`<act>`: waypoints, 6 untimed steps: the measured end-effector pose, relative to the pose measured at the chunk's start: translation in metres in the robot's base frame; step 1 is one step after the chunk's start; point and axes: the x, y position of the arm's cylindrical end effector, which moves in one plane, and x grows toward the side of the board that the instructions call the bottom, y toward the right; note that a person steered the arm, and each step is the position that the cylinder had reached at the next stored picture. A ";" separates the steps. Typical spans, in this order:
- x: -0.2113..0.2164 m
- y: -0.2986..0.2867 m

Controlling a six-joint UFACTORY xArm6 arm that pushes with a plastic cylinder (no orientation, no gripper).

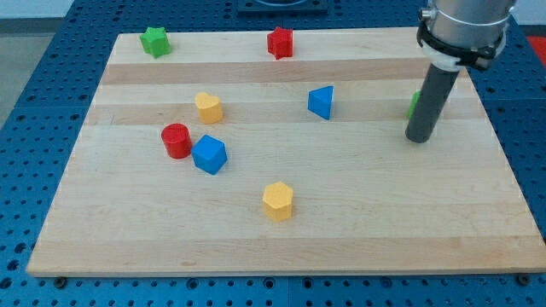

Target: Move the arm to the right of the green circle

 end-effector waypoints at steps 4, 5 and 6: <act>0.033 0.029; 0.036 0.047; 0.036 0.090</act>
